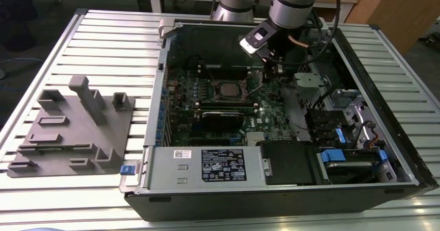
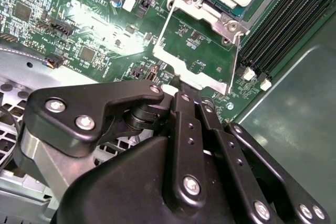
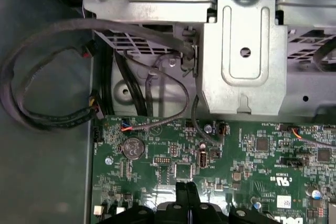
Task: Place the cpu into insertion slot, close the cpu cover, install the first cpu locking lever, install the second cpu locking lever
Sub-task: 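Close the cpu cover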
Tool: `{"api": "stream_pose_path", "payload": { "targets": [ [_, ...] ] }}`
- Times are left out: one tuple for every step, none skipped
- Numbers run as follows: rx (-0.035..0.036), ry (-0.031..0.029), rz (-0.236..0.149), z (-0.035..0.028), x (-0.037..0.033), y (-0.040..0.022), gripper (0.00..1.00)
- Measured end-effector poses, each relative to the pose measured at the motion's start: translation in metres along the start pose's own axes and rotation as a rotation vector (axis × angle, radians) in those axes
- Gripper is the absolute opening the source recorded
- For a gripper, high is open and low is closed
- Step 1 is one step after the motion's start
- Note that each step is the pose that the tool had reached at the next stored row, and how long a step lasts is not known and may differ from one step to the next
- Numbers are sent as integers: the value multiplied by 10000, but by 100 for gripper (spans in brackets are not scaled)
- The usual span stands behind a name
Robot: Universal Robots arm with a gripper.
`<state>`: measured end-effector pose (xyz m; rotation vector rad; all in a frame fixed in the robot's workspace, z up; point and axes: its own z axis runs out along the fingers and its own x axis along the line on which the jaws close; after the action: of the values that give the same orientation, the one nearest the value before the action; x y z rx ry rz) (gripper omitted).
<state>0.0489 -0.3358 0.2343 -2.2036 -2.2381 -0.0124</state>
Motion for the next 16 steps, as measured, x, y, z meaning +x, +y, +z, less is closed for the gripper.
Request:
{"api": "stream_pose_path", "payload": {
  "targets": [
    [0,0,1,0,0,-11,11],
    [0,1,1,1,1,-25,11],
    [0,0,1,1,1,-41,11],
    [0,0,1,1,1,-59,11],
    [0,1,1,2,1,-79,11],
    [-1,1,0,2,2,-100,11],
    [0,1,-1,2,2,-122,11],
    [-1,0,1,2,2,-146,11],
    [-1,0,2,2,2,-170,11],
    [-2,0,0,2,3,-194,11],
    [-2,0,0,2,3,-220,11],
    [-3,1,1,3,4,-247,11],
    [-4,1,1,3,4,-278,11],
    [-4,1,-1,3,4,-306,11],
    [-5,1,0,3,5,-333,11],
    [-6,1,1,3,5,-360,11]
  ]
}}
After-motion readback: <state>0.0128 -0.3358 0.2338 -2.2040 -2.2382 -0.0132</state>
